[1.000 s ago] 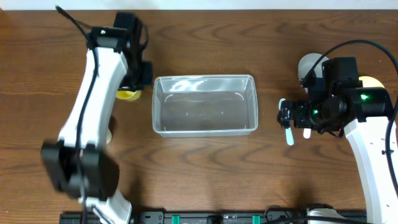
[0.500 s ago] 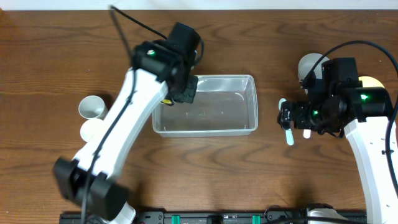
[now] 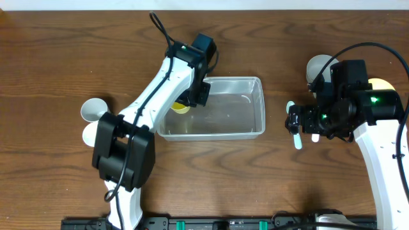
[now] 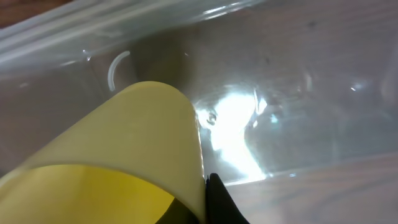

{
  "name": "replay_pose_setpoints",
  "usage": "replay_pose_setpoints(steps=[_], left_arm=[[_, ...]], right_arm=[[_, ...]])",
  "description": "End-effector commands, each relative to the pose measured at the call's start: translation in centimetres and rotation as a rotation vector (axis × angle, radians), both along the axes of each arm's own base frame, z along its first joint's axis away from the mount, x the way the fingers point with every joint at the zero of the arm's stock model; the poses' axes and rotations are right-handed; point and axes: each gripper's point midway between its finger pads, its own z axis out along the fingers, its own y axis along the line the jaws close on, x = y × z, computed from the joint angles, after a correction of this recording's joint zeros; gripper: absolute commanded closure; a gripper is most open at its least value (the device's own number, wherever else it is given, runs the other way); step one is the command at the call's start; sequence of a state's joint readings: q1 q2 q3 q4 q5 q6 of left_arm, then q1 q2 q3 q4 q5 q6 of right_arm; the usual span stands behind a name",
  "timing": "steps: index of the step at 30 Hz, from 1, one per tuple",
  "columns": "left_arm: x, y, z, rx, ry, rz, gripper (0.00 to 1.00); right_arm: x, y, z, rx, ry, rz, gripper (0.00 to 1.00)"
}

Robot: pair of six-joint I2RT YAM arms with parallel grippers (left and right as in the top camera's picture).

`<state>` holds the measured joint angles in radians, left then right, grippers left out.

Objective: Pack container
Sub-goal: 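Carry the yellow cup into the container's left end and release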

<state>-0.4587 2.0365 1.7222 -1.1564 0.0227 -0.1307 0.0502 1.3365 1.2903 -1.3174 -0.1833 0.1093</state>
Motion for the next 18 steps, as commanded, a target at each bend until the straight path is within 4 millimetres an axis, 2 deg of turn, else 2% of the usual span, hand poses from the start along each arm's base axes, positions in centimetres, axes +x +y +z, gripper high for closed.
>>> replay_pose_setpoints(steps=[1, 8, 12, 16, 18], left_arm=[[0.51, 1.02, -0.73, 0.015, 0.008, 0.019, 0.94], [1.18, 1.99, -0.8, 0.01, 0.001, 0.049, 0.91], [1.17, 1.94, -0.8, 0.01, 0.001, 0.048, 0.65], [1.17, 1.96, -0.8, 0.01, 0.001, 0.049, 0.58], [1.09, 1.98, -0.78, 0.011, 0.004, 0.049, 0.58]], right_arm=[[0.3, -0.16, 0.44, -0.007, -0.016, 0.015, 0.01], [0.3, -0.16, 0.44, -0.007, -0.016, 0.015, 0.01], [0.31, -0.16, 0.44, -0.007, -0.016, 0.015, 0.01], [0.3, -0.16, 0.44, -0.007, -0.016, 0.015, 0.01], [0.29, -0.16, 0.43, -0.007, -0.016, 0.015, 0.01]])
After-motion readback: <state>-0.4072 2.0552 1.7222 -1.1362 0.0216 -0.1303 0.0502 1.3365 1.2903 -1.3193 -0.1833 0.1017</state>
